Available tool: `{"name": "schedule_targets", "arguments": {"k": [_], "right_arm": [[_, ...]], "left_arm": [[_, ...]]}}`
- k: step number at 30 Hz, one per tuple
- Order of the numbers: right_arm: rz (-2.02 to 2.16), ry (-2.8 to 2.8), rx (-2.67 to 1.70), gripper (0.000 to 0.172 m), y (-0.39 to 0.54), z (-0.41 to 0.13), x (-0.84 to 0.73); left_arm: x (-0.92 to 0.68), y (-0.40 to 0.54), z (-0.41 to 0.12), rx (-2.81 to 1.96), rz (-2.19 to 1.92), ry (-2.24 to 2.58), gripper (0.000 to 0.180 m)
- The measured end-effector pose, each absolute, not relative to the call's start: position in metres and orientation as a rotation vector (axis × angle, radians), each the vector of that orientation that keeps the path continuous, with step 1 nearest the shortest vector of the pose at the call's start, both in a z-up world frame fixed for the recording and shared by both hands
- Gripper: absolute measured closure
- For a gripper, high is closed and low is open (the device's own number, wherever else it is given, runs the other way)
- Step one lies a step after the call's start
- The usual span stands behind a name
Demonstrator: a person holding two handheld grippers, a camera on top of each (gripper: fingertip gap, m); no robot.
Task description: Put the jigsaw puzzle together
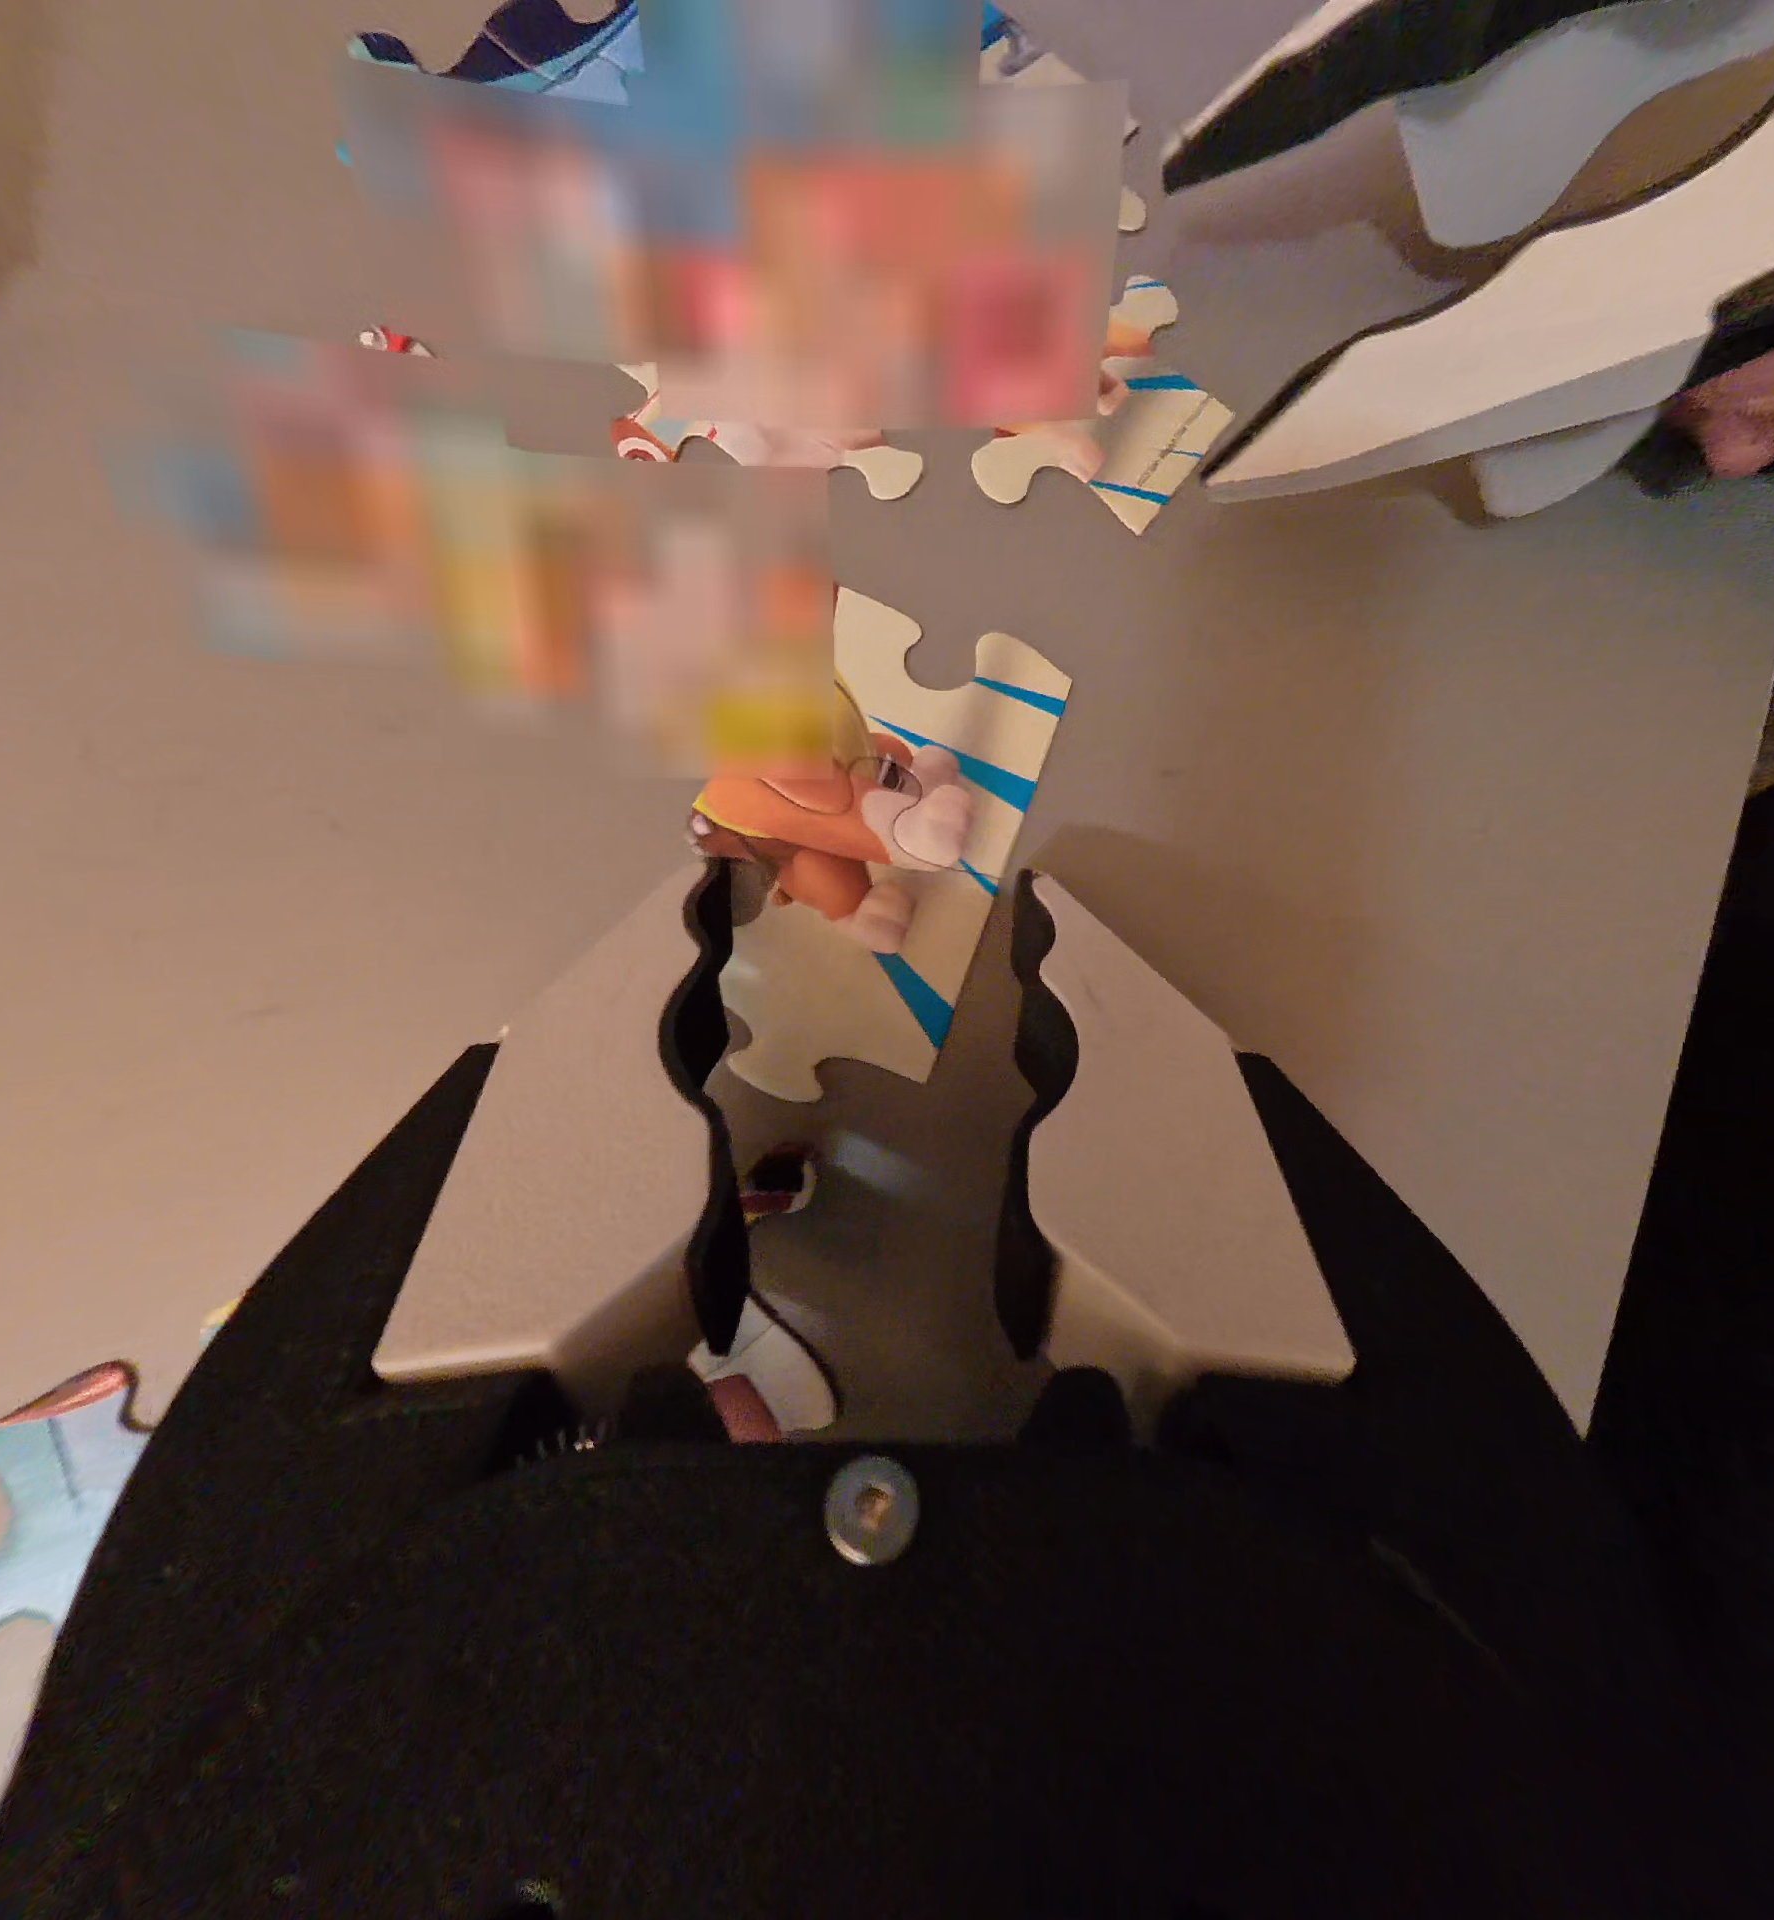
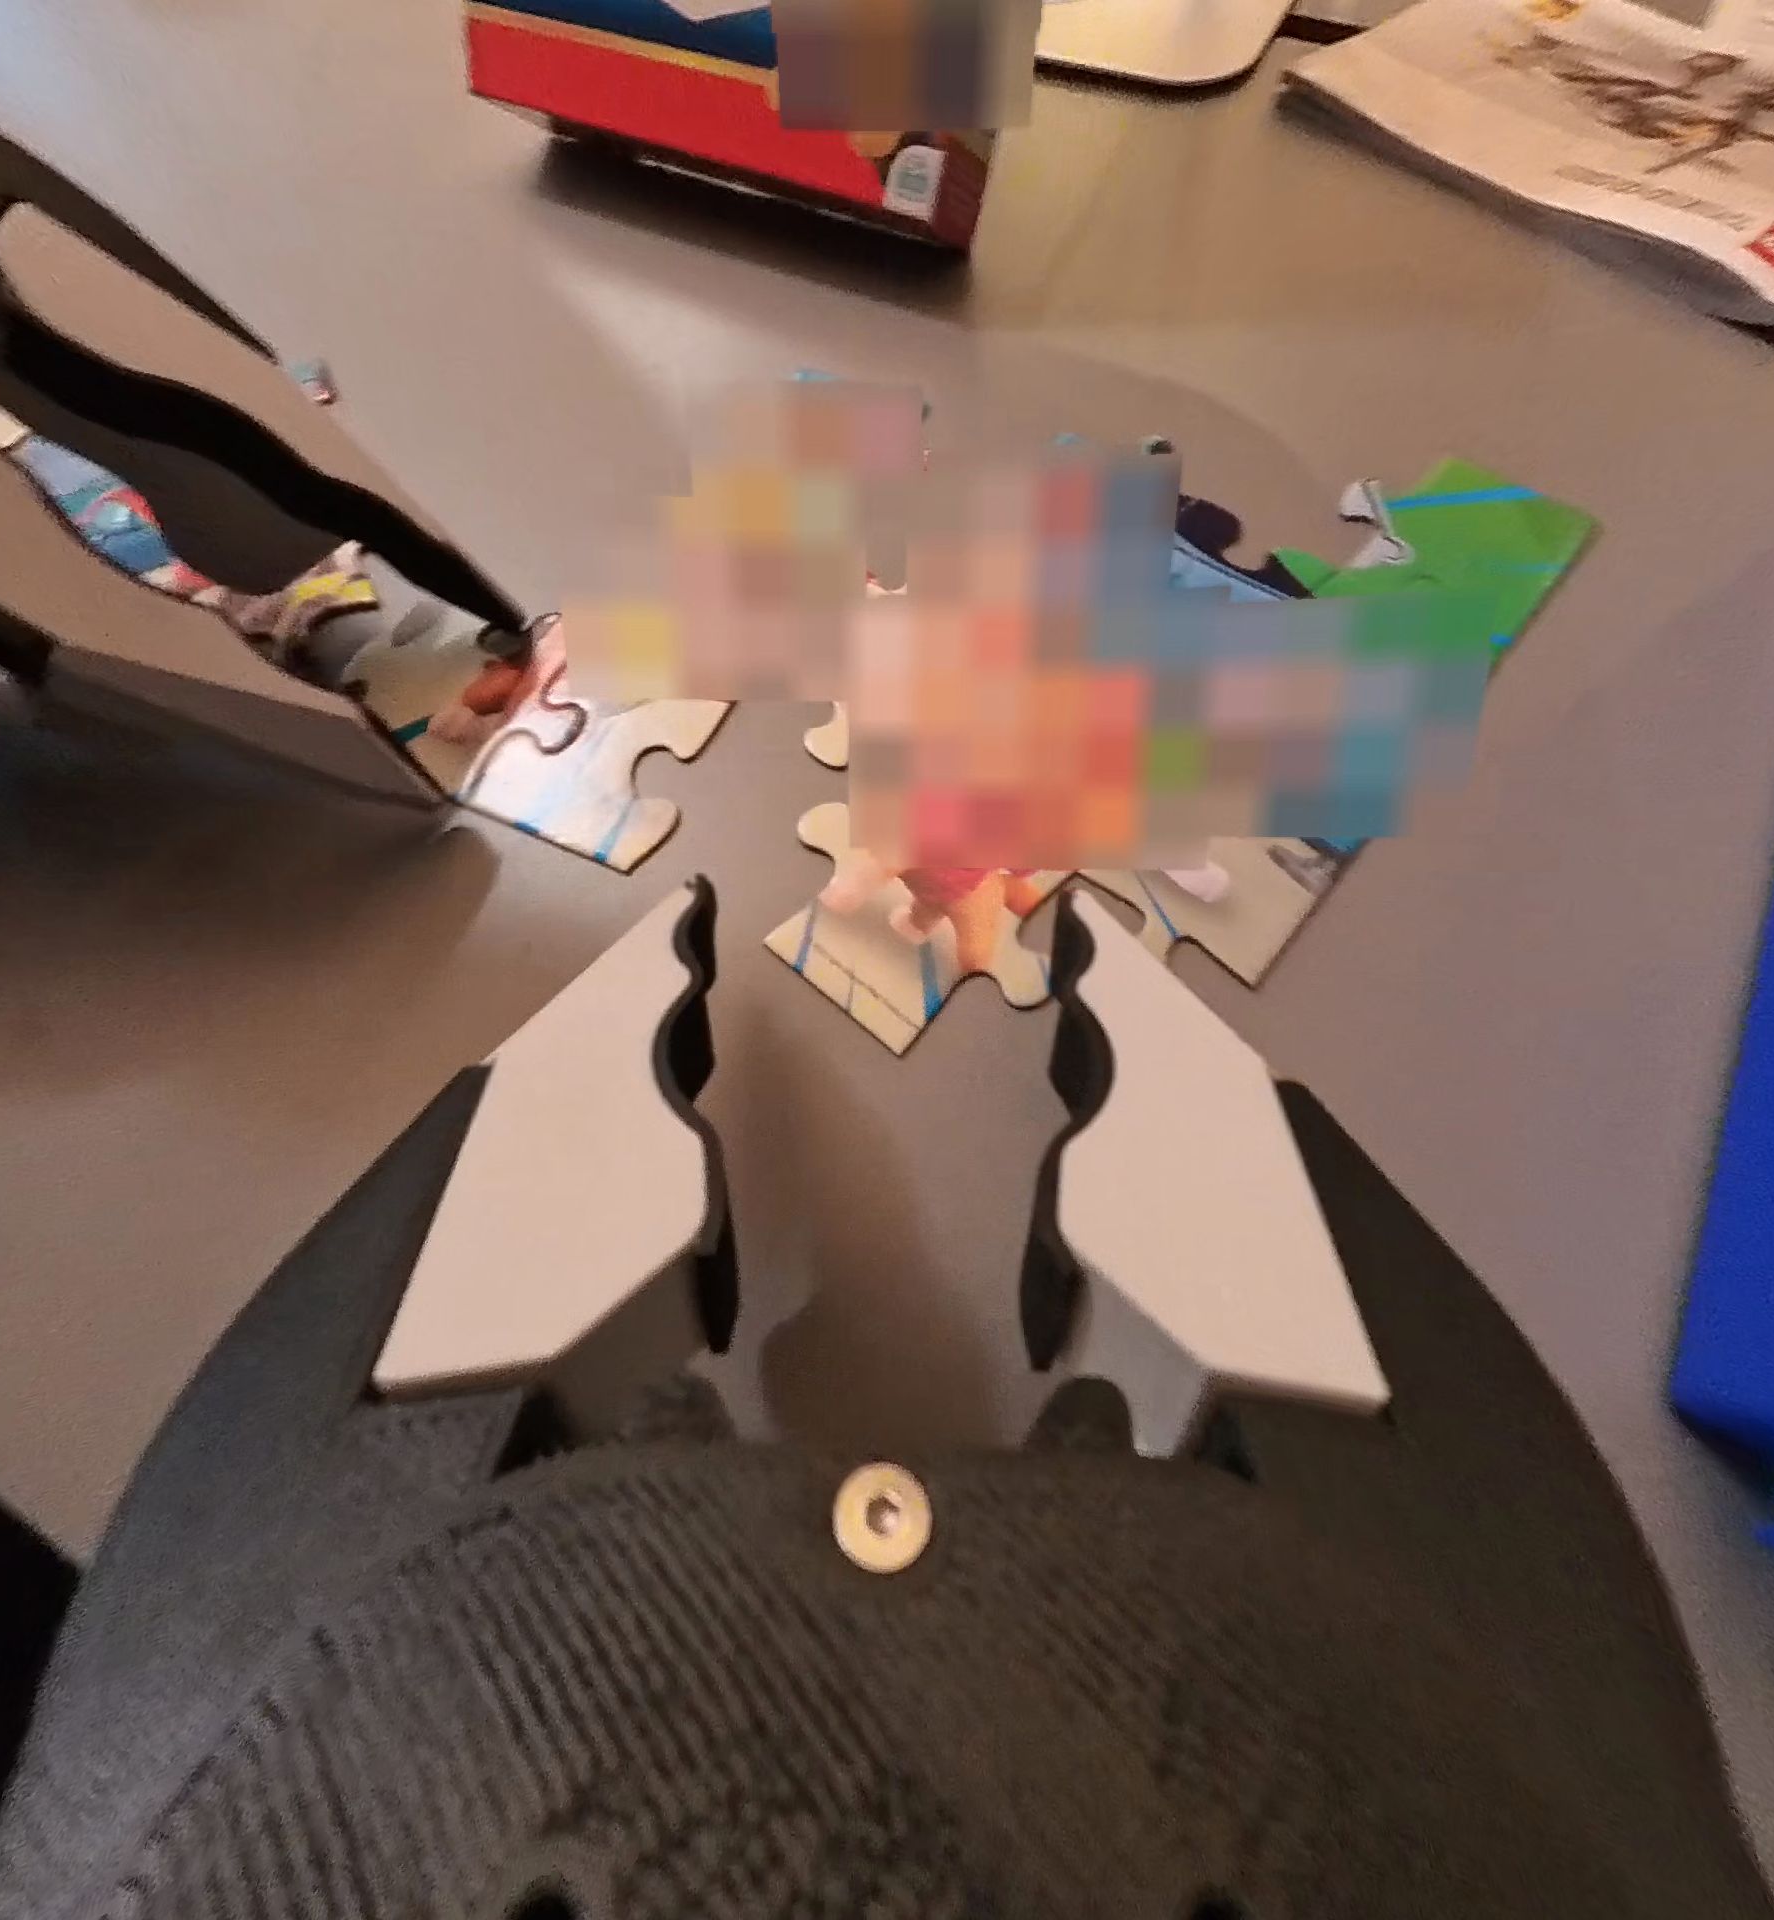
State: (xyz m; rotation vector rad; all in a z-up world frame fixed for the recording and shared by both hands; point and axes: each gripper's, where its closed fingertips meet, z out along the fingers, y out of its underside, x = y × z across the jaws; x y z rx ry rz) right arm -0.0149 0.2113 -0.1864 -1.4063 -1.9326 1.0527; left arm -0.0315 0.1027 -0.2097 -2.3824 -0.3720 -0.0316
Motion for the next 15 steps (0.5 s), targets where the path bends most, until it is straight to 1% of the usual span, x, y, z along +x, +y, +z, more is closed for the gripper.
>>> {"name": "schedule_targets", "arguments": {"k": [6,7,8,12,15], "right_arm": [[0.867,-2.002,-1.454,0.105,0.215,-0.209,-0.018],[0.889,-2.011,-1.457,0.112,0.211,-0.209,-0.016],[0.895,-2.017,-1.453,0.115,0.210,-0.209,-0.015],[0.920,-2.043,-1.438,0.119,0.213,-0.209,-0.005],[0.933,-2.105,-1.410,0.121,0.218,-0.209,0.011]], "left_arm": [[-0.017,0.108,-0.212,-2.414,0.012,-0.296,0.127],[-0.016,0.108,-0.212,-2.420,0.038,-0.288,0.127],[-0.015,0.108,-0.213,-2.422,0.053,-0.281,0.127],[-0.010,0.109,-0.212,-2.401,0.037,-0.308,0.128],[0.002,0.108,-0.209,-2.388,-0.063,-0.312,0.129]]}}
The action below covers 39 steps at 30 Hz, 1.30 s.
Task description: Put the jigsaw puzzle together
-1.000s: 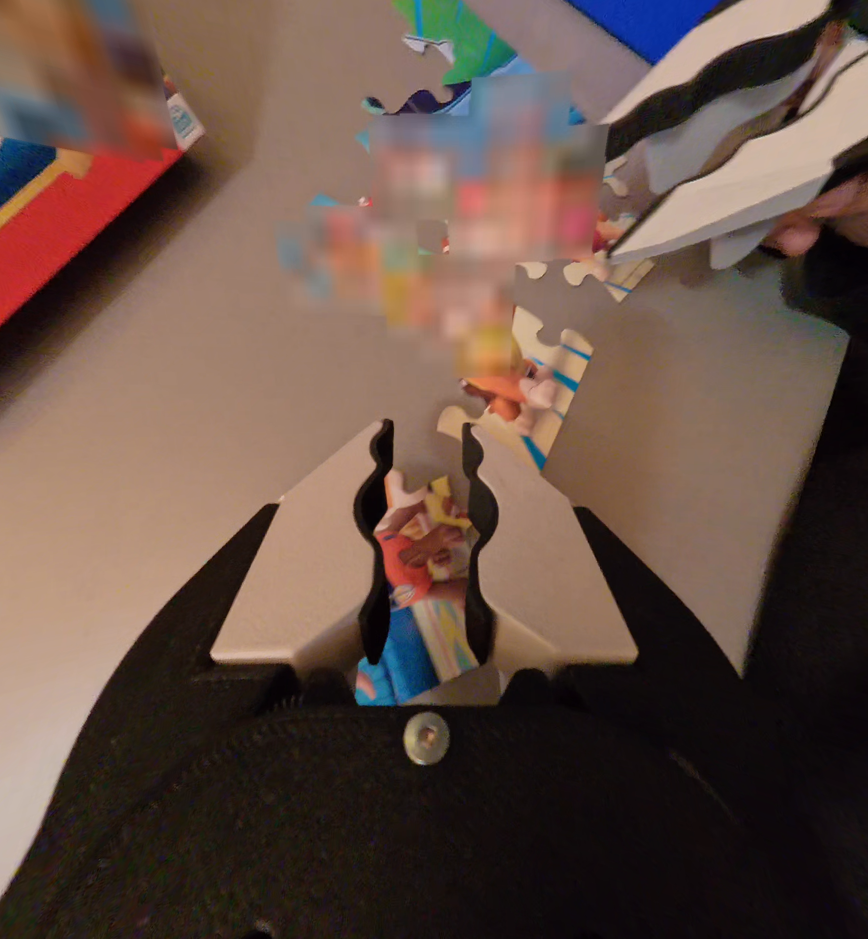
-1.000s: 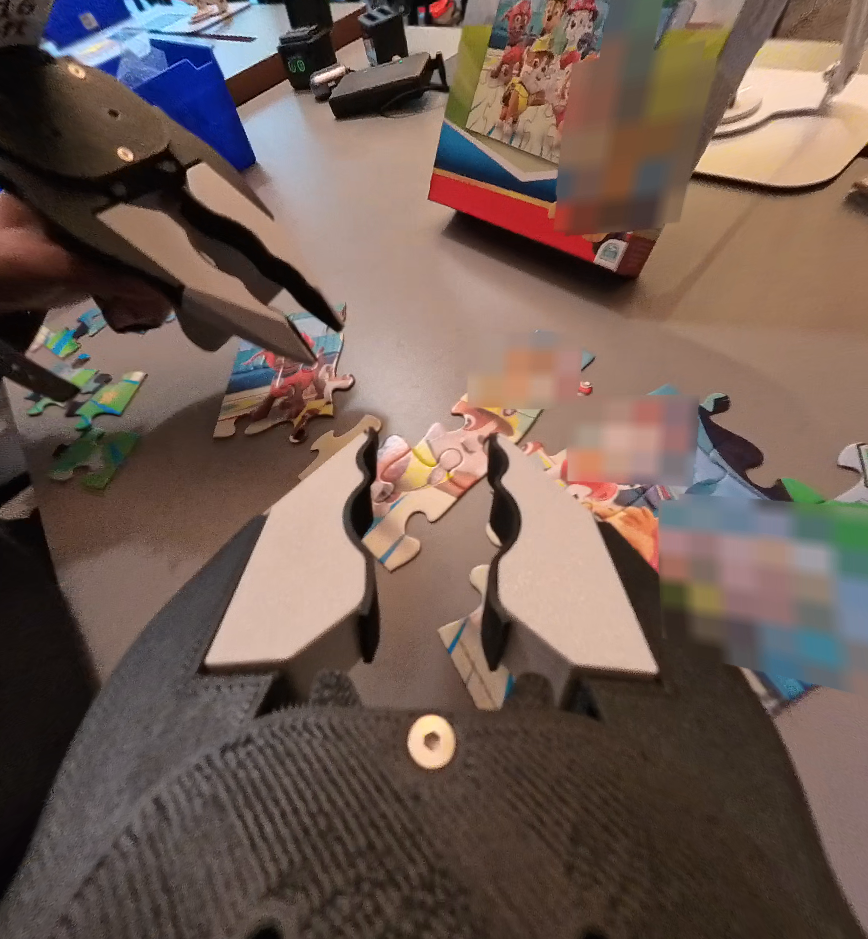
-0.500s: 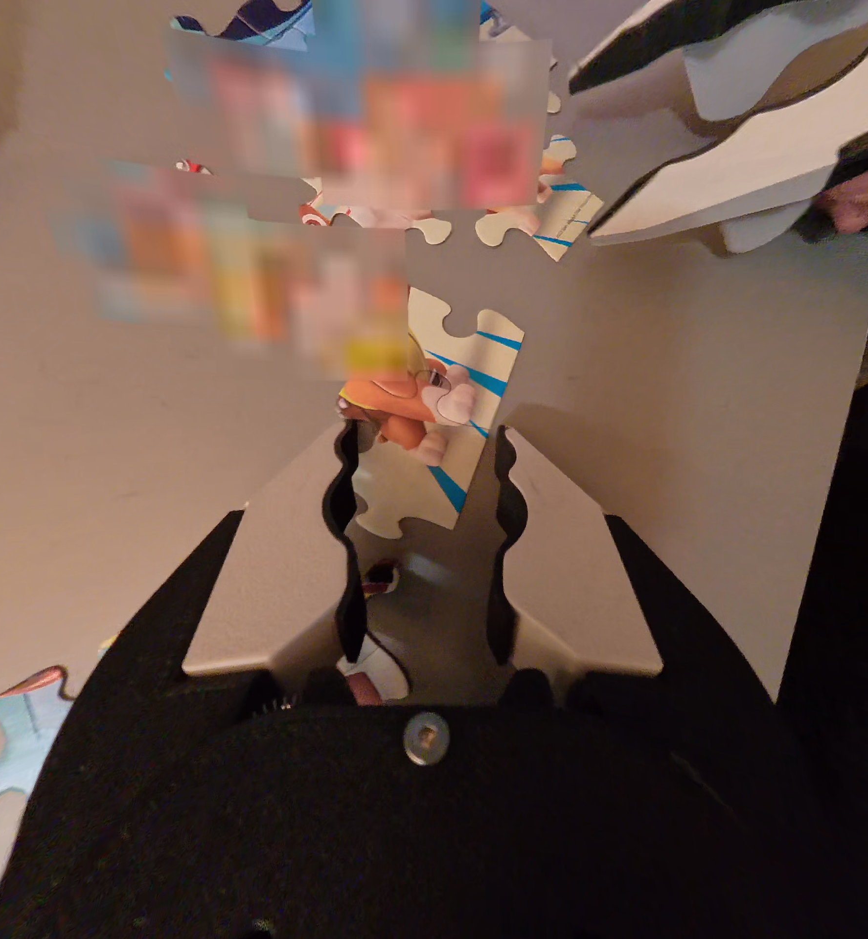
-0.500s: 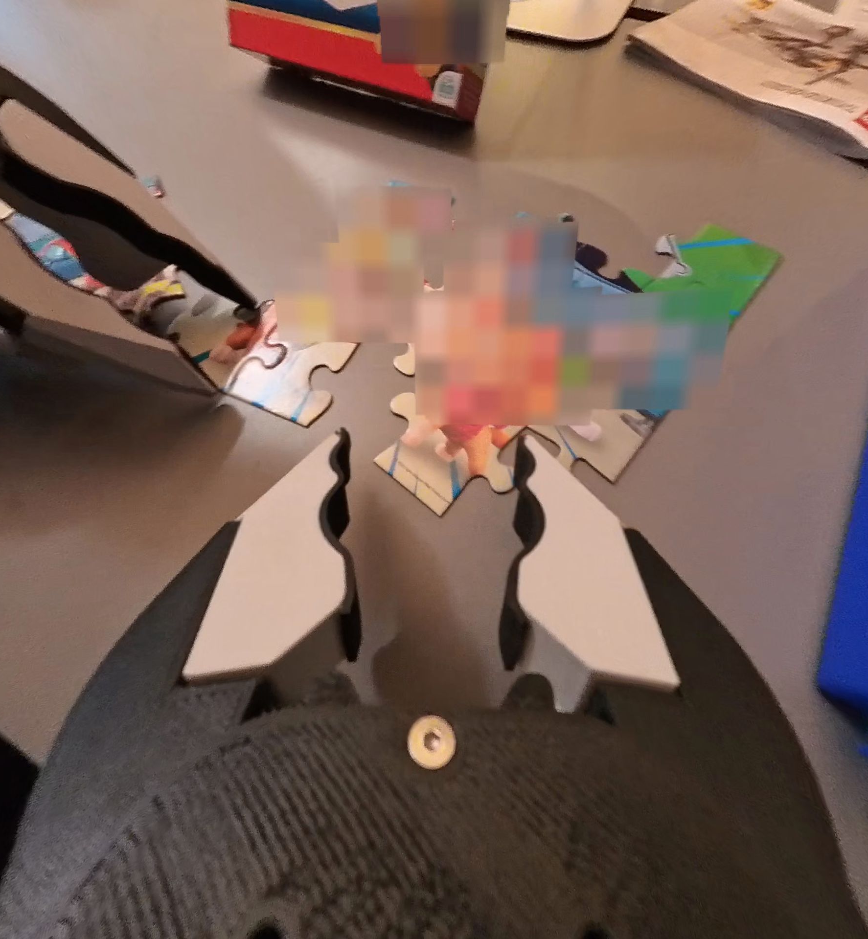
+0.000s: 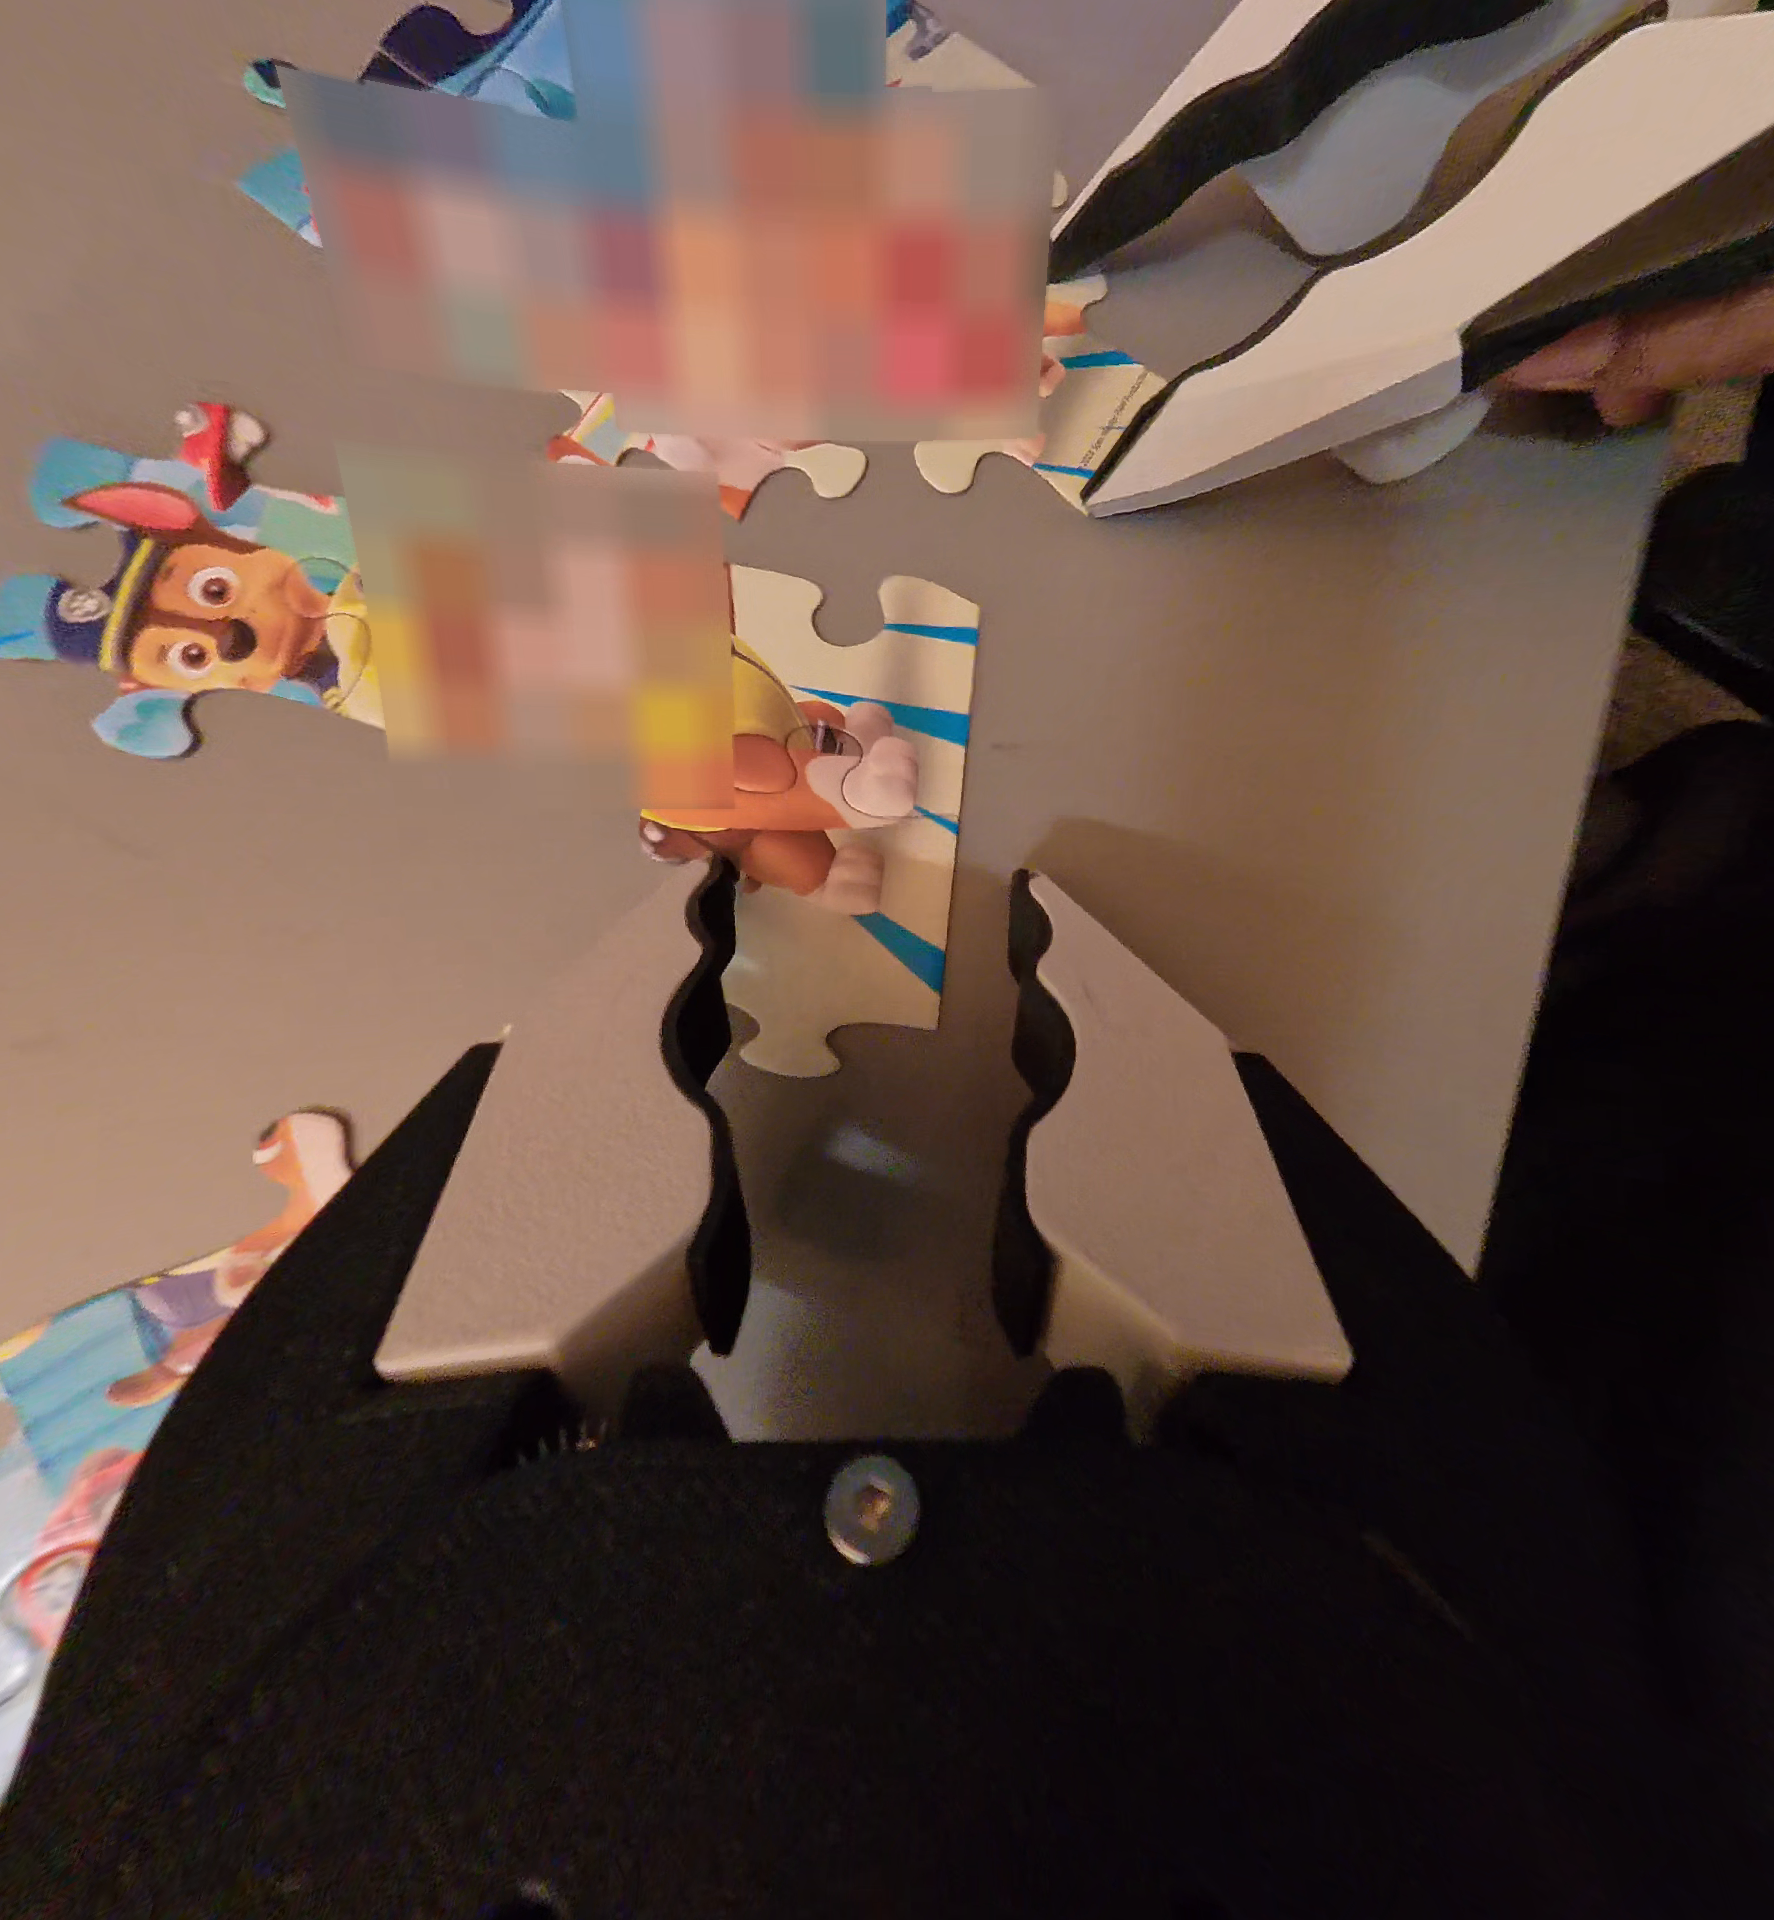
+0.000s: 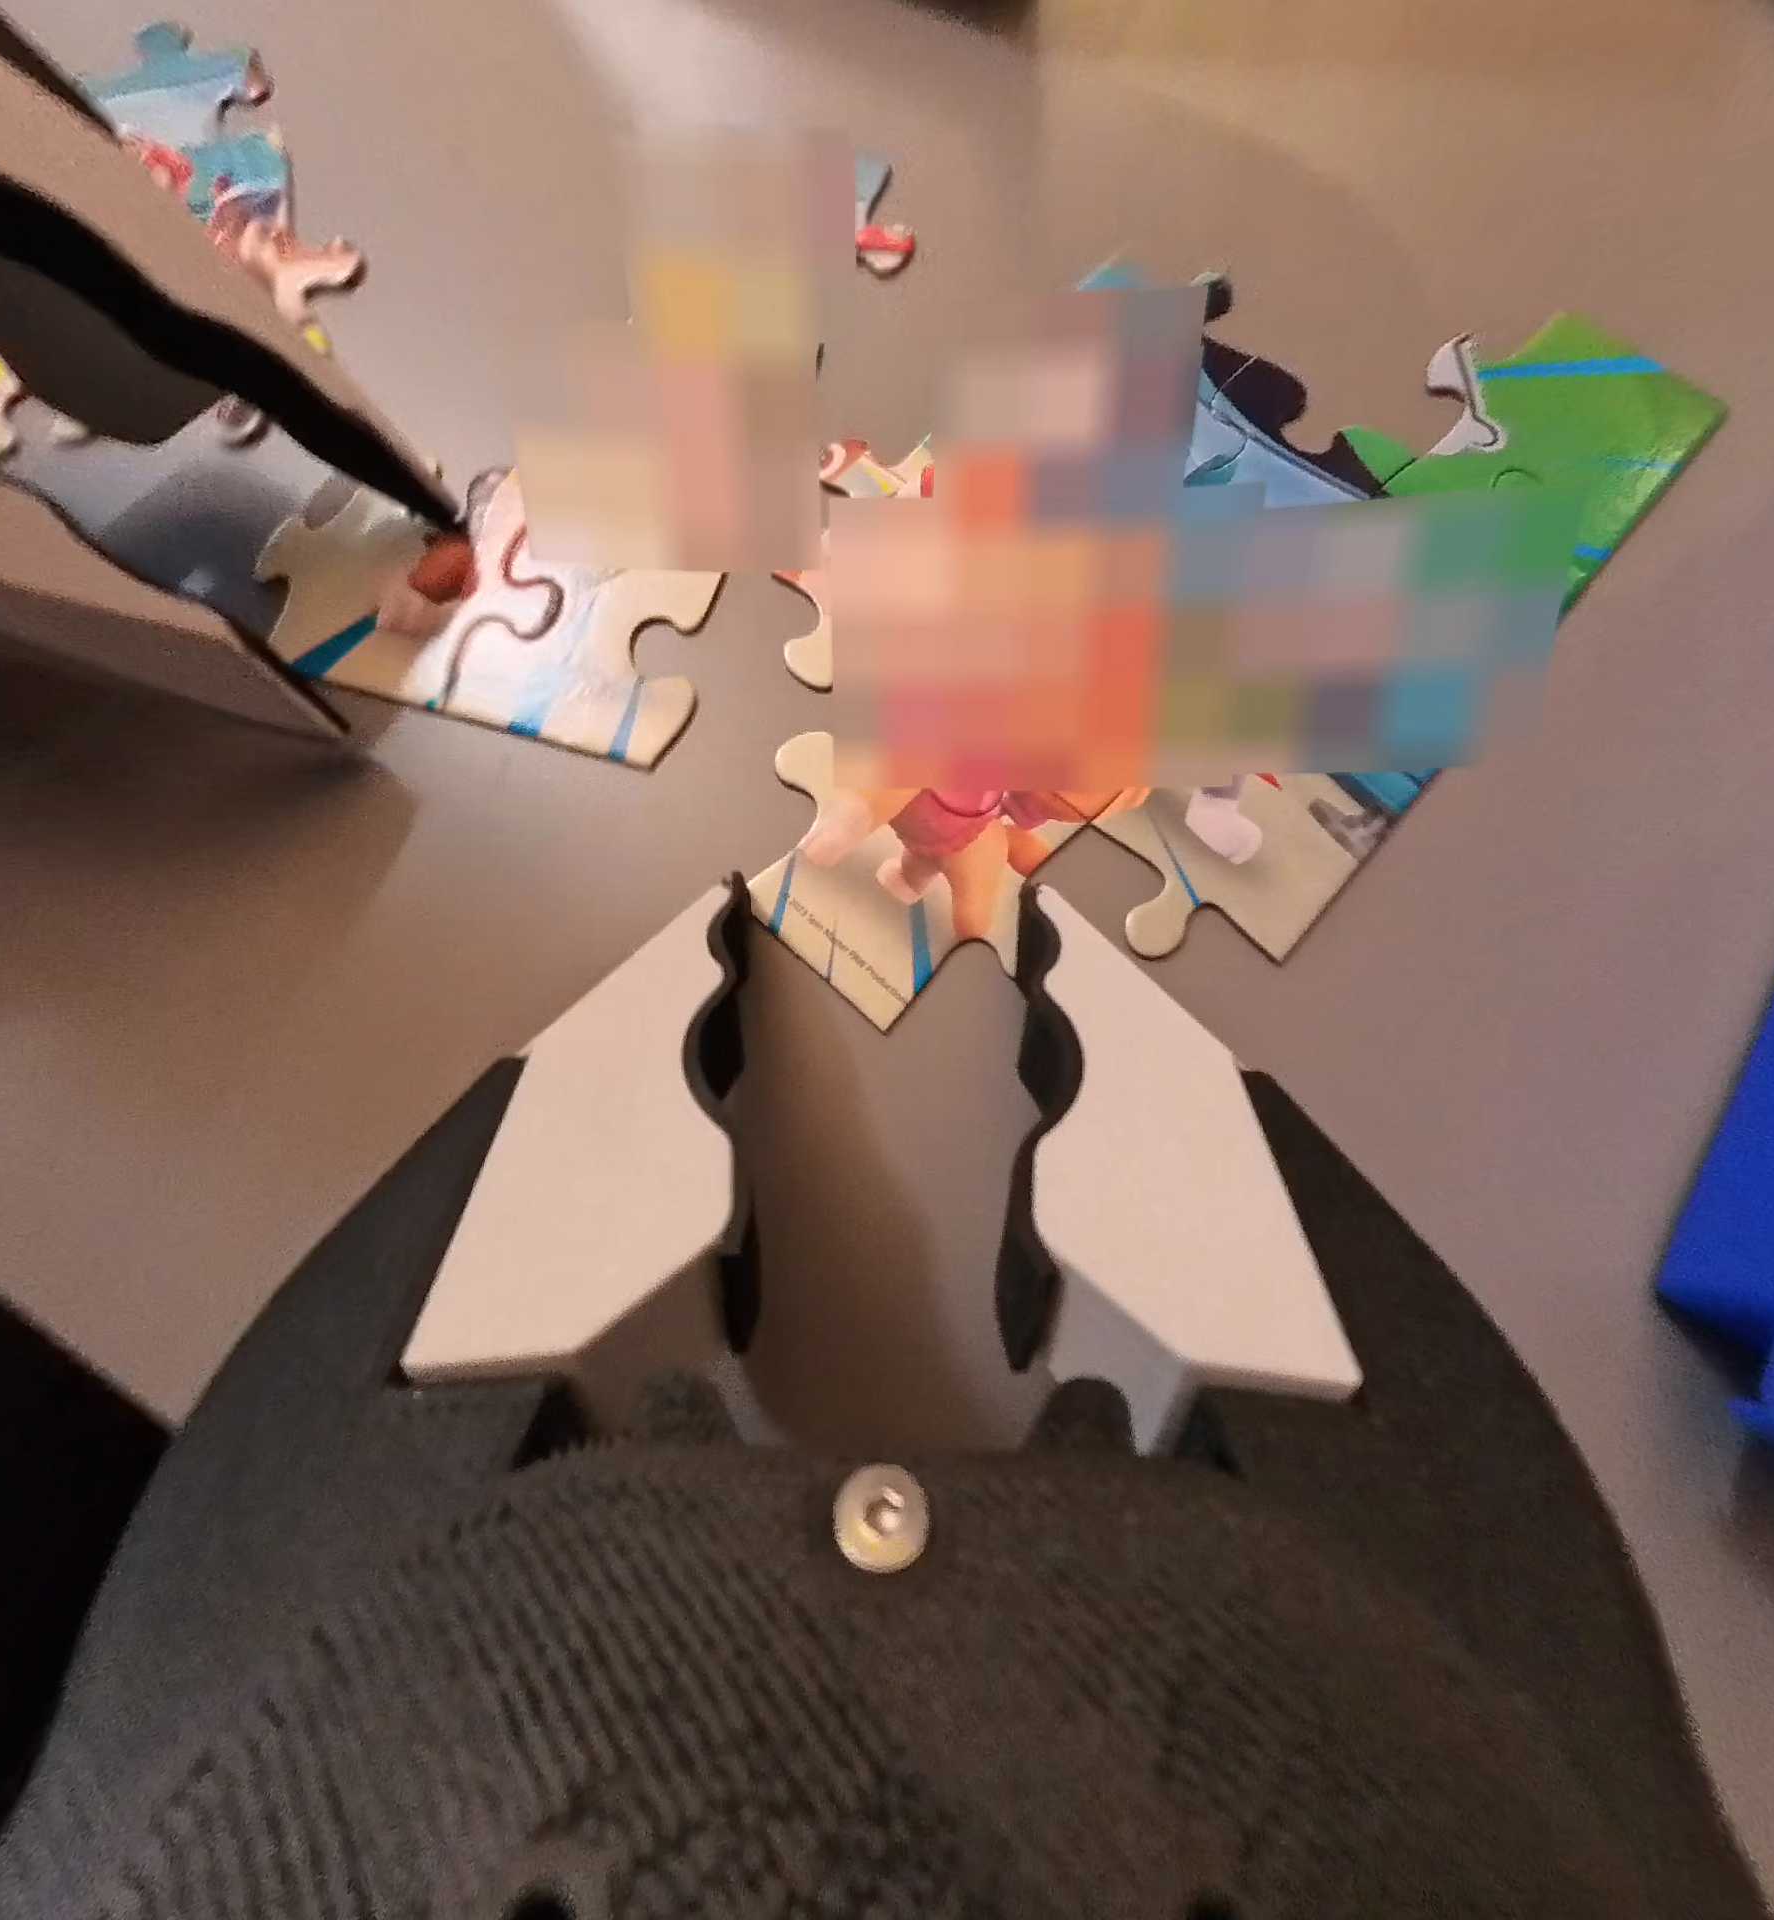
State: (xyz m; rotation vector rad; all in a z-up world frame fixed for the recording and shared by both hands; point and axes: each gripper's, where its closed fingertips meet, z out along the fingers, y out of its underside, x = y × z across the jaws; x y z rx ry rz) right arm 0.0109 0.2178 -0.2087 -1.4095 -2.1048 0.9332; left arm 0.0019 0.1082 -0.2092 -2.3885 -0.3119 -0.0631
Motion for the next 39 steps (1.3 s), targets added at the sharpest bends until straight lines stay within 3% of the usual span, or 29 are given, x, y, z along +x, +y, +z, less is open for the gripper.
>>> {"name": "schedule_targets", "arguments": {"k": [11,20,27,33,39], "right_arm": [[1.074,-2.363,-1.144,0.127,0.228,-0.207,0.072],[1.311,-2.331,-1.163,0.123,0.214,-0.175,0.066],[1.086,-2.206,-1.223,0.124,0.220,-0.179,0.030],[1.161,-2.116,-1.291,0.122,0.213,-0.170,0.023],[1.024,-2.280,-1.055,0.127,0.185,-0.177,0.015]], "left_arm": [[0.055,0.099,-0.204,-2.401,-0.384,-0.200,0.140],[0.027,0.087,-0.205,-2.426,-0.260,-0.277,0.136],[-0.009,0.102,-0.204,-2.348,-0.254,-0.459,0.135],[-0.013,0.125,-0.203,-2.322,-0.307,-0.382,0.135],[-0.010,0.125,-0.203,-2.337,-0.306,-0.327,0.134]]}}
